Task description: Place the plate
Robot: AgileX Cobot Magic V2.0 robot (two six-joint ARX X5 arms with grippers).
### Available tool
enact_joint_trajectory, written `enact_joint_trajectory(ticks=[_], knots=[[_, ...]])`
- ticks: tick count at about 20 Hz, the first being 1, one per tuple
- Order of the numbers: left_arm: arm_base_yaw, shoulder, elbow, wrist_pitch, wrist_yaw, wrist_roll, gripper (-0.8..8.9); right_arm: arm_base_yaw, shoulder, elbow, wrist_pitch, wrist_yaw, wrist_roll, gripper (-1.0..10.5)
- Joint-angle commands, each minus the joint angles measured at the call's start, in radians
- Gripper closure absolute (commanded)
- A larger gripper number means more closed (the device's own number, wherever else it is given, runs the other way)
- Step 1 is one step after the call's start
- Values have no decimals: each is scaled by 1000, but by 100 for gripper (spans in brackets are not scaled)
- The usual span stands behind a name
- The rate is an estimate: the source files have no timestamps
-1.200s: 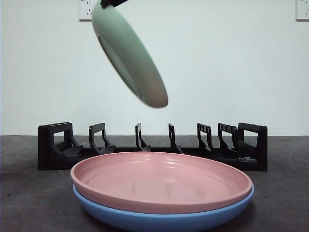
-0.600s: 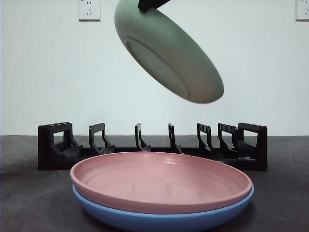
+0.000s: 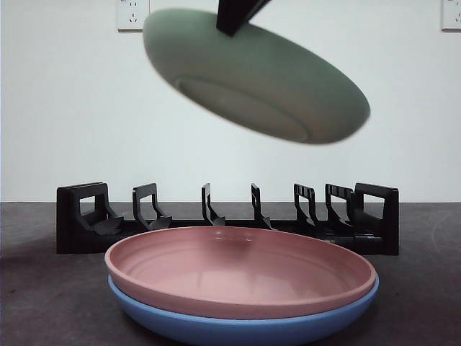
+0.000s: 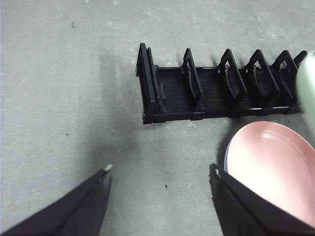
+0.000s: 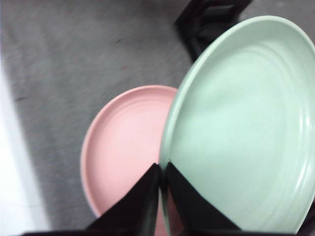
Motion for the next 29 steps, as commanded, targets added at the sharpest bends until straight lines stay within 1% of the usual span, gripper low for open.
enact_joint_trajectory(ticks=[1, 4, 6, 7, 9, 12, 15, 17, 19, 23, 25, 27, 29], knots=[[-2, 5, 13, 11, -6, -3, 505, 51, 6, -38, 10, 7, 39, 935], [-2, 5, 13, 8, -6, -3, 505, 100, 6, -110, 17, 0, 71, 935], [-2, 5, 13, 8, -6, -5, 504, 123, 16, -138, 17, -2, 71, 935], [-2, 5, 13, 8, -6, -5, 505, 127, 28, -145, 11, -15, 66, 935], [-2, 5, 13, 8, -6, -5, 505, 127, 68, -146, -2, -59, 27, 935], [-2, 5, 13, 8, -6, -5, 505, 124, 148, -146, 0, -61, -12, 935], [-2, 5, 13, 8, -6, -5, 505, 103, 204, -146, 21, -106, -40, 935], [-2, 5, 13, 8, -6, -5, 505, 87, 226, -146, 54, -111, -60, 935], [-2, 5, 13, 9, -6, -5, 505, 63, 236, -146, 85, -134, -80, 935], [-2, 5, 13, 9, -6, -4, 504, 3, 248, -146, 112, -174, -89, 935], [-2, 5, 13, 10, -6, -4, 505, -26, 256, -146, 115, -212, -102, 935], [-2, 5, 13, 10, -6, -4, 504, -45, 263, -146, 115, -222, -102, 935], [-2, 5, 13, 11, -6, -4, 505, -50, 266, -146, 122, -257, -102, 933]])
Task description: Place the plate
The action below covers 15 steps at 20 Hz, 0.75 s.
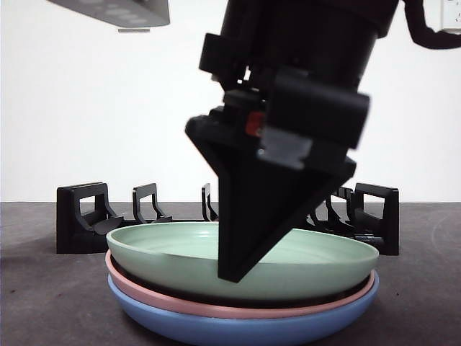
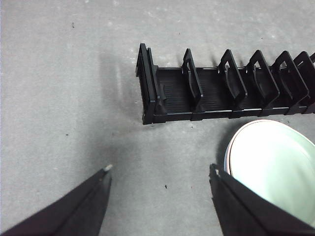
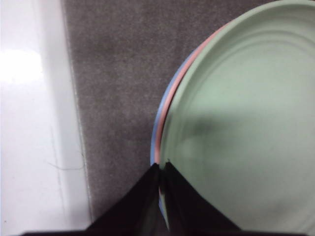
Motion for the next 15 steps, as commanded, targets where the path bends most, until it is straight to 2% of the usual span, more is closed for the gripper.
enact_joint_trajectory(ticks=[1, 3, 5, 7, 9, 10, 12, 15], knots=[[-2, 5, 13, 10, -6, -2, 504, 11, 21, 6, 15, -36, -6, 920], [-2, 5, 13, 9, -6, -2, 505, 11, 21, 6, 15, -51, 2, 888], [-2, 5, 13, 8, -6, -2, 505, 11, 20, 13, 13, -61, 43, 848], [-2, 5, 13, 8, -6, -2, 504, 8, 1, 37, 5, -74, 62, 762], [-2, 5, 13, 9, -6, -4, 504, -2, -40, 63, 8, -49, 61, 733], [-2, 5, 13, 8, -6, -6, 504, -18, -66, 68, 13, -10, 57, 733], [-2, 5, 13, 8, -6, -9, 504, -101, -119, 67, 37, 38, 44, 733], [-2, 5, 13, 8, -6, -13, 504, -323, -186, 66, 56, -80, 77, 733]])
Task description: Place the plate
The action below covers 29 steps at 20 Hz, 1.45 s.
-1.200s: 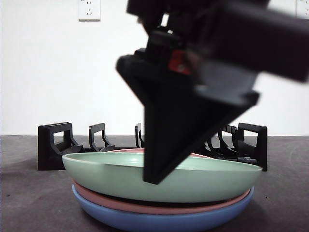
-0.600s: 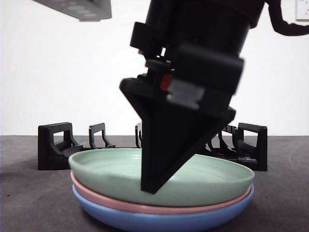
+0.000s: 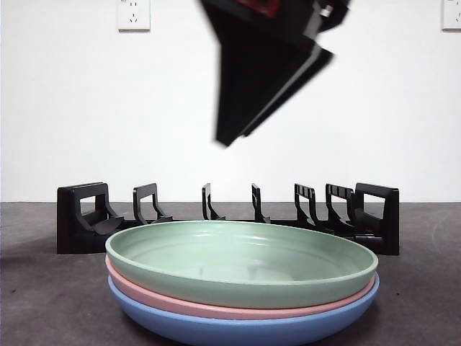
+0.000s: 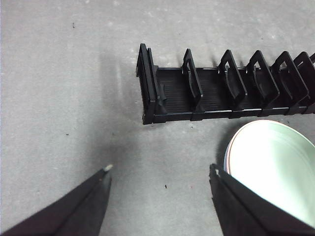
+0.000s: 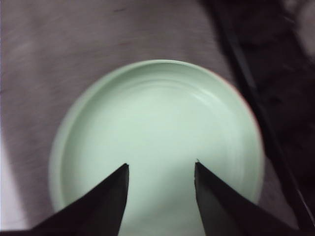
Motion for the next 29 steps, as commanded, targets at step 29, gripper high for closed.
enact_joint_trajectory(ticks=[29], knots=[[-2, -2, 13, 8, -4, -11, 806, -878, -362, -11, -272, -262, 103, 928]])
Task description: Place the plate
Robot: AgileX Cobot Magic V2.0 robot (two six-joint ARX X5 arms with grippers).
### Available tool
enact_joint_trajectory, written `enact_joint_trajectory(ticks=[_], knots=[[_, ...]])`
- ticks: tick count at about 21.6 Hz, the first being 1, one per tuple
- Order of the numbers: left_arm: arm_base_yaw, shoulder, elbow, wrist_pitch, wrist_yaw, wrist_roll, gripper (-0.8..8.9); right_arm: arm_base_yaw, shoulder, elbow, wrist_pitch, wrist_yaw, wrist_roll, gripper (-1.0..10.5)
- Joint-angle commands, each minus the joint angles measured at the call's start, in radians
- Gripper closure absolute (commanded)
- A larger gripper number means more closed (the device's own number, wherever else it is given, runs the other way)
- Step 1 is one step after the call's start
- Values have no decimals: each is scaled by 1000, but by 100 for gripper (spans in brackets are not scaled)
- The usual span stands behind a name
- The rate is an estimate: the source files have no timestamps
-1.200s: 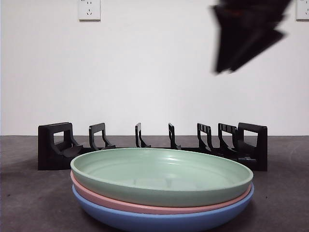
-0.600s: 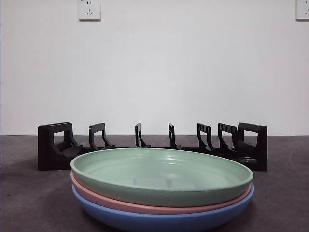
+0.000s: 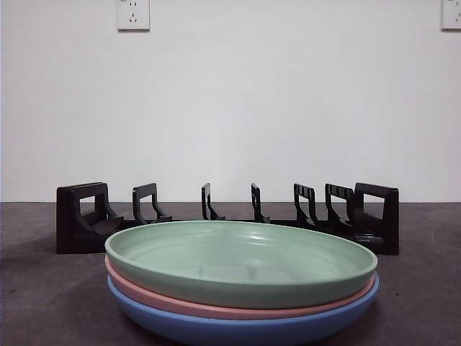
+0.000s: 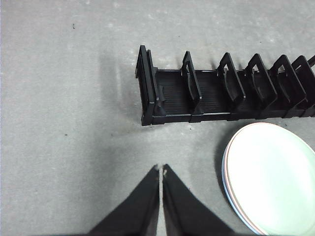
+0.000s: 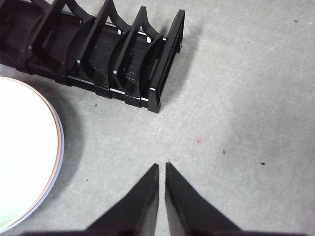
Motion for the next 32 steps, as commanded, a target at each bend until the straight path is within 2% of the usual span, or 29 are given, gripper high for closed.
enact_joint_trajectory(ticks=[1, 3, 6, 8, 13, 18, 32], knots=[[-3, 4, 13, 8, -5, 3, 806, 3, 5, 6, 11, -1, 11, 928], [-3, -43, -23, 90, -22, 119, 806, 3, 5, 6, 11, 0, 11, 928], [35, -223, -301, 453, -31, 256, 806, 3, 5, 6, 13, -1, 11, 928], [89, -338, -496, 637, -30, 270, 806, 3, 5, 6, 13, -1, 11, 928], [186, -550, -879, 900, -30, 249, 806, 3, 5, 6, 13, -1, 11, 928], [213, -634, -1012, 966, -30, 246, 806, 3, 5, 6, 13, 0, 11, 928], [214, -631, -1010, 944, -29, 247, 806, 3, 5, 6, 16, 0, 11, 928]])
